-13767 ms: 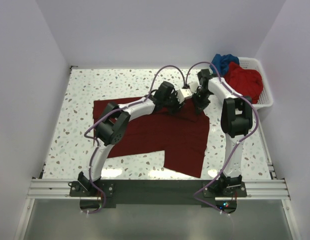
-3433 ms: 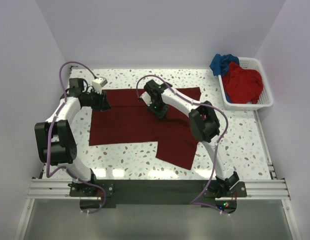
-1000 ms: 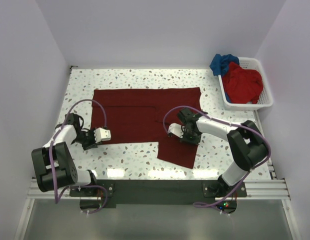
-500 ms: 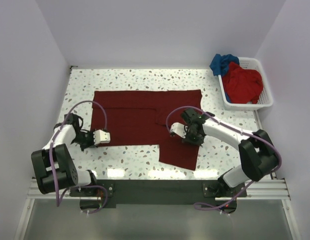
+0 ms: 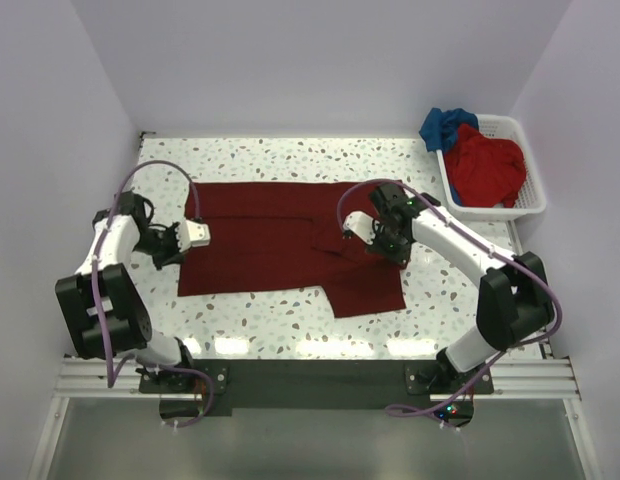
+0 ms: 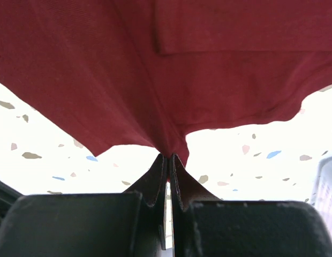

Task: Fold and stack the t-shirts
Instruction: Fold the tshirt

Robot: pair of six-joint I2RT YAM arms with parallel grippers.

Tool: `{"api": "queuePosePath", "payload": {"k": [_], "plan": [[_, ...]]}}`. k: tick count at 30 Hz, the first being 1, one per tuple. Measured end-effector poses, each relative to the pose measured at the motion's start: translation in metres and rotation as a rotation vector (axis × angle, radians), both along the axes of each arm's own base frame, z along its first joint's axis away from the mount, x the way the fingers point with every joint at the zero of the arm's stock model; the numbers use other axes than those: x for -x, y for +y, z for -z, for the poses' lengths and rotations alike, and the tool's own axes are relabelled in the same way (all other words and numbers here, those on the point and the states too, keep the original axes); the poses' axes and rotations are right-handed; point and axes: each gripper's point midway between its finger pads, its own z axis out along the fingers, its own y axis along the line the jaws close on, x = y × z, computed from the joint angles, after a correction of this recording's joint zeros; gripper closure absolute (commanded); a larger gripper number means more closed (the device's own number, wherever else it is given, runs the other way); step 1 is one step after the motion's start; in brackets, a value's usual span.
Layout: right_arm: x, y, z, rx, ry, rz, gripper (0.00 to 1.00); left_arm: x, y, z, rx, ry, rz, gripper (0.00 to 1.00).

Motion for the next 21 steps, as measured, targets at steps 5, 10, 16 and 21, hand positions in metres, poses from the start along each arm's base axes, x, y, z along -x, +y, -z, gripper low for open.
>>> {"api": "queuePosePath", "payload": {"k": [5, 10, 16, 21], "plan": [[-0.008, 0.000, 0.005, 0.010, 0.021, -0.005, 1.00, -0.003, -0.002, 0.003, 0.021, 0.017, 0.009, 0.74], [-0.003, 0.001, 0.012, 0.012, 0.062, -0.011, 1.00, 0.033, -0.007, 0.027, -0.005, 0.062, 0.034, 0.63], [-0.002, 0.001, 0.012, 0.013, 0.066, -0.011, 1.00, 0.051, -0.004, 0.044, -0.055, 0.099, 0.083, 0.59], [-0.001, 0.000, 0.012, 0.015, 0.070, -0.010, 1.00, 0.050, 0.002, 0.059, -0.104, 0.100, 0.112, 0.60]]}}
